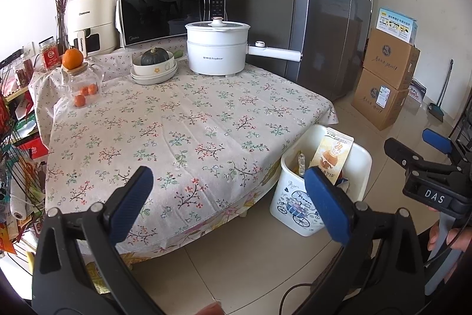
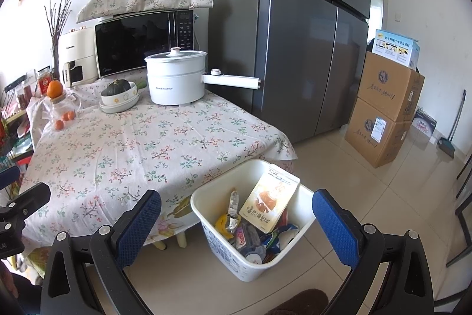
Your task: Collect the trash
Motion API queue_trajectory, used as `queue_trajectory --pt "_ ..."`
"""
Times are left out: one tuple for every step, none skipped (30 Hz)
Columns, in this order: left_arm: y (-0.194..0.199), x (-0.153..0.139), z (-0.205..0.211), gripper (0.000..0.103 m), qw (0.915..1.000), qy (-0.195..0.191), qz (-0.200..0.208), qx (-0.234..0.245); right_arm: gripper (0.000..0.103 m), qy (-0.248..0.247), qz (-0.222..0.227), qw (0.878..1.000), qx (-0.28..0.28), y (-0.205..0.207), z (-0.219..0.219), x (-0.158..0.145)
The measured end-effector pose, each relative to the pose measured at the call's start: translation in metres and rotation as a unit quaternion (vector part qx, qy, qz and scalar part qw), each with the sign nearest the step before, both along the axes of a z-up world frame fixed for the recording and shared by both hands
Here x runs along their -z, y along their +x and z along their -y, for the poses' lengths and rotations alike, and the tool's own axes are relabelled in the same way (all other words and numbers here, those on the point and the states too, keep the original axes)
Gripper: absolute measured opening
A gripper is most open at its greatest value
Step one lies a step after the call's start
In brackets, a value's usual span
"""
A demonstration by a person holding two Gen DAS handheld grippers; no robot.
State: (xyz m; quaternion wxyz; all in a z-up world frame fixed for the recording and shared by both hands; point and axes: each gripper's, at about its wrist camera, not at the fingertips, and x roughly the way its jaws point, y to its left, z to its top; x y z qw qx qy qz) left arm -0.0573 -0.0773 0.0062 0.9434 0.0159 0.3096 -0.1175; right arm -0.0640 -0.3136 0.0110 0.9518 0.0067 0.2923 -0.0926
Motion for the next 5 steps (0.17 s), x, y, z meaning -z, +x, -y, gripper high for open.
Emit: queue_trajectory --pt "0.001 0.0 0.0 0.102 1.0 -0.001 -0.003 0.002 0.103 -0.002 0.0 1.0 -0.001 0.0 -0.001 0.0" --pt "0.002 0.0 -0.001 0.102 0.9999 -0.002 -0.01 0.006 0.103 -0.007 -0.002 1.0 -0.004 0.002 -0.002 0.001" --pt "0.003 0.0 -0.003 0.102 0.9998 -0.006 -0.019 0.01 0.103 -0.011 -0.007 1.0 -0.009 0.004 -0.003 0.003" --pt "0.005 -0.002 -0.007 0.102 0.9995 -0.01 -0.027 0.012 0.103 -0.013 -0.018 1.0 -0.022 0.008 -0.005 0.006" --pt "0.008 -0.004 -0.012 0.102 0.9992 -0.012 -0.035 0.011 0.103 -0.016 -0.032 0.999 -0.04 0.012 -0.009 0.01"
